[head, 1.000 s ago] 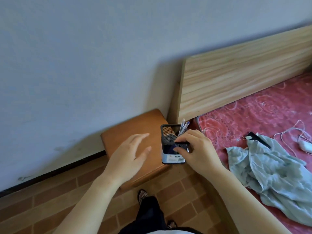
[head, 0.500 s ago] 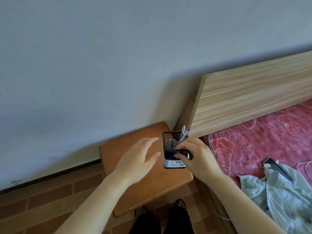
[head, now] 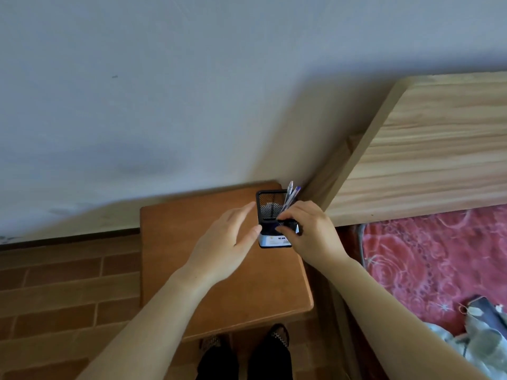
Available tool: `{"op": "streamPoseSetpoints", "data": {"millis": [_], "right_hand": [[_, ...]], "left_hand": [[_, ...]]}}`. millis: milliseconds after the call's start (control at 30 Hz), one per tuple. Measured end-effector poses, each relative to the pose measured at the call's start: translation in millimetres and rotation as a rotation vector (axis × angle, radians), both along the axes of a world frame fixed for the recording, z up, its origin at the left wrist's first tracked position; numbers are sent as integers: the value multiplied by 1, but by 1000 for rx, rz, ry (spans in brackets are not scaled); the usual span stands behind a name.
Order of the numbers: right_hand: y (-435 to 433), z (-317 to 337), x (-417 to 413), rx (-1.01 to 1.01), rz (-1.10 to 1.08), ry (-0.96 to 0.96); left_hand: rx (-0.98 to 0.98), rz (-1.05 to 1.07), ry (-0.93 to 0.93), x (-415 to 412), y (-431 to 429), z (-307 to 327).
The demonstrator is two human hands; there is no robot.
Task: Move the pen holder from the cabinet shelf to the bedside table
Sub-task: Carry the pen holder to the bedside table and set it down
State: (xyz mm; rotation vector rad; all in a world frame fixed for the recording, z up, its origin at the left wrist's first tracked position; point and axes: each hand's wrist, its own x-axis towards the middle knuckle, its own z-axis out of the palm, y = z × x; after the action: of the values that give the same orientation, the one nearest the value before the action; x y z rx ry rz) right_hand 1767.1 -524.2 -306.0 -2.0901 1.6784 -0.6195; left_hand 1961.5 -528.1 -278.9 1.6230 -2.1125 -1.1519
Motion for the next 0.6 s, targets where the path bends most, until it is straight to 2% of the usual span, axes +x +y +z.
{"op": "streamPoseSetpoints", "data": {"millis": [400, 600], "right_hand": [[-41, -142, 4, -179, -40, -1], [-61, -187, 7, -302, -53, 20]], "left_hand": [[-181, -33, -14, 7, -48, -140], [-284, -35, 4, 7, -70, -183]]}}
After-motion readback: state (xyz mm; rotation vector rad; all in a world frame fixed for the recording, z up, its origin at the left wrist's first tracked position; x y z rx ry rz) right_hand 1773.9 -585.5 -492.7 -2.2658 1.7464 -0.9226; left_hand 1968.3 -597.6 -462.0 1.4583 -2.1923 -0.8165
